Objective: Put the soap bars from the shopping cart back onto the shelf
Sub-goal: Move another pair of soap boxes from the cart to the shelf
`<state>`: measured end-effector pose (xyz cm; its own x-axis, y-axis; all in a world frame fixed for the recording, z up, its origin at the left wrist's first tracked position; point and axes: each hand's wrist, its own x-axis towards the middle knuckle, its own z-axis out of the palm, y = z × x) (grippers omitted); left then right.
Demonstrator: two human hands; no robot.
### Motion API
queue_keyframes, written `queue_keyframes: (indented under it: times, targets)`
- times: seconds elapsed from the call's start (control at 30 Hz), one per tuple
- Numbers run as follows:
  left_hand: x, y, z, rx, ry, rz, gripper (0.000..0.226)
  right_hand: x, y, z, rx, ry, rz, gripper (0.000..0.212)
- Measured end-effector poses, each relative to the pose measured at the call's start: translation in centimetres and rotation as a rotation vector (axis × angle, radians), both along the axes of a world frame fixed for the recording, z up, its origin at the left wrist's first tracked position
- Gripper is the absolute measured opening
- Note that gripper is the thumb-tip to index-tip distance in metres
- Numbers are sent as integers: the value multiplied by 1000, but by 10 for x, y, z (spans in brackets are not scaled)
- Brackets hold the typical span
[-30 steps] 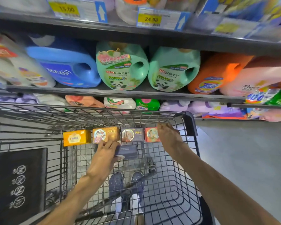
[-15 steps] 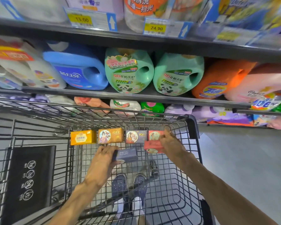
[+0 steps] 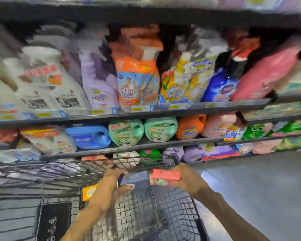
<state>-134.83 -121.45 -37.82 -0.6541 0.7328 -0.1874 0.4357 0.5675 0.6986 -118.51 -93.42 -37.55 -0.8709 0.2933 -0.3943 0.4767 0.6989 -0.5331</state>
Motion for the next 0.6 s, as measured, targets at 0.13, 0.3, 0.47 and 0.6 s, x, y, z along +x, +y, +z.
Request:
queue_keyframes:
  times: [0.13, 0.3, 0.47, 0.6]
  targets:
    - [0, 28, 84, 96, 82, -108, 47, 34, 21, 83, 26, 138, -129, 31]
    - [19, 85, 173, 221, 142, -268, 49, 102, 46, 193, 63, 275, -226, 25]
    - [67, 156, 255, 281, 220, -475, 47, 186, 69, 279, 101, 340, -382, 26]
    - [115, 218, 291, 327, 235, -606, 40, 260, 103, 315, 157, 344, -467, 26]
